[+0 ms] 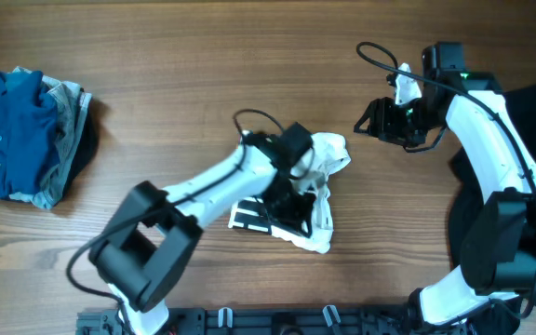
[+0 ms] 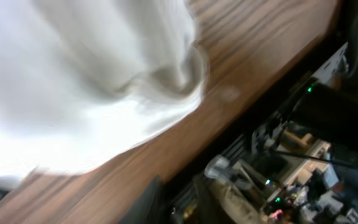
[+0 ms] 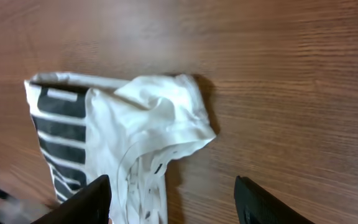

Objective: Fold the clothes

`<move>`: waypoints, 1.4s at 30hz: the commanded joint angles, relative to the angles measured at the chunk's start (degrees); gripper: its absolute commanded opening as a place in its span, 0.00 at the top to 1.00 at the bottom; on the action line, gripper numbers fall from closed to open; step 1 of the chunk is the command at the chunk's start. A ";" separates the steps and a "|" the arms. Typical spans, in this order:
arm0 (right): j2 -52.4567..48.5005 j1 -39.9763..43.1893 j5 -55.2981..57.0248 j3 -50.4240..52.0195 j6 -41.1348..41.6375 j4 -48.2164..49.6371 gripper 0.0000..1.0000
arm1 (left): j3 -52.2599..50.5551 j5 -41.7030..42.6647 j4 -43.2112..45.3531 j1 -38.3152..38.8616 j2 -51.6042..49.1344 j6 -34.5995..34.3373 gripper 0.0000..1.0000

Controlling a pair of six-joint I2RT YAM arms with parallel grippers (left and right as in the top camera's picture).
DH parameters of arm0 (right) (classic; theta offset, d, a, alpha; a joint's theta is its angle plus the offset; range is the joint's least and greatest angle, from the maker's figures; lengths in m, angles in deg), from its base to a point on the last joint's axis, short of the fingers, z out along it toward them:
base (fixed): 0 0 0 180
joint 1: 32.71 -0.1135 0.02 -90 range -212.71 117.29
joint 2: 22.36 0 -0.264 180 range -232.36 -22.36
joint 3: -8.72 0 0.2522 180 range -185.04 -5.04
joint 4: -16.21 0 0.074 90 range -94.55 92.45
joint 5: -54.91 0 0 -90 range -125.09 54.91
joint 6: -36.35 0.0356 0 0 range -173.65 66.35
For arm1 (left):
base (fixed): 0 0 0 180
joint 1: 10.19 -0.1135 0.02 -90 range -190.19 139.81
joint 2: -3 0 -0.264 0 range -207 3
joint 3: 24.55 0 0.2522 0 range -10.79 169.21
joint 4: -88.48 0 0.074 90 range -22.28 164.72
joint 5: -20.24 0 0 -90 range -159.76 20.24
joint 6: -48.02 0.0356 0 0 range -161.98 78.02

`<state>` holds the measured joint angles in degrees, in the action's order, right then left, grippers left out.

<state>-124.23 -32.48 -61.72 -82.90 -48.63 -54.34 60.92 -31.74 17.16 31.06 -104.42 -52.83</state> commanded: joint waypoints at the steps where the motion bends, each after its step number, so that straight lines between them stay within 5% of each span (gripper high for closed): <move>1: 0.83 -6.32 -1.73 -0.02 -6.49 -1.57 0.36 | 2.47 -10.60 -3.41 -11.91 5.88 1.20 0.59; 4: 0.72 -15.34 1.99 4.37 -4.11 1.33 0.46 | 2.38 -13.05 -2.14 -22.08 5.03 1.27 0.50; 7: -0.17 -23.26 12.55 10.95 4.59 6.91 0.84 | 1.25 -10.97 -0.74 -26.05 2.51 3.15 0.49; 8: -0.35 -24.20 13.70 12.63 6.97 8.20 0.88 | 1.03 -9.38 -0.76 -26.03 2.01 5.66 0.47; 15: -0.39 -22.77 20.02 21.66 16.63 15.28 0.87 | -2.49 -9.57 3.21 -25.62 1.60 10.69 0.28; 18: -0.37 -22.67 16.61 21.64 13.81 16.72 0.87 | -6.88 -9.55 8.90 -25.62 1.60 10.86 0.16; 24: -0.37 -22.67 15.65 21.64 12.94 17.18 0.86 | -11.50 6.16 20.20 -23.50 0.37 11.34 0.11; 26: -0.37 -22.67 15.65 21.64 12.94 17.16 0.85 | -11.50 7.45 21.33 -21.00 -1.73 11.30 0.16; 31: -0.37 -22.67 15.65 21.64 12.92 17.20 0.85 | -11.50 14.38 23.91 -20.20 -3.56 8.66 0.48; 36: -0.37 -22.67 15.65 21.64 12.96 17.14 0.85 | -11.50 14.75 32.81 -18.56 -5.81 -9.14 0.46; 37: -0.37 -22.67 15.65 21.64 12.96 17.16 0.86 | -11.50 12.87 33.24 -18.23 -6.40 -11.65 0.51; 41: -0.35 -22.64 15.91 21.62 13.03 16.96 0.85 | -11.50 10.71 34.49 -17.75 -6.99 -14.01 0.96; 42: -0.22 -22.60 16.63 21.51 13.07 16.48 0.86 | -11.47 10.40 34.40 -17.97 -6.95 -13.68 0.96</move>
<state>-124.20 -55.36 -45.50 -61.61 -34.86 -37.52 49.42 -20.42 51.10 12.64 -110.41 -64.02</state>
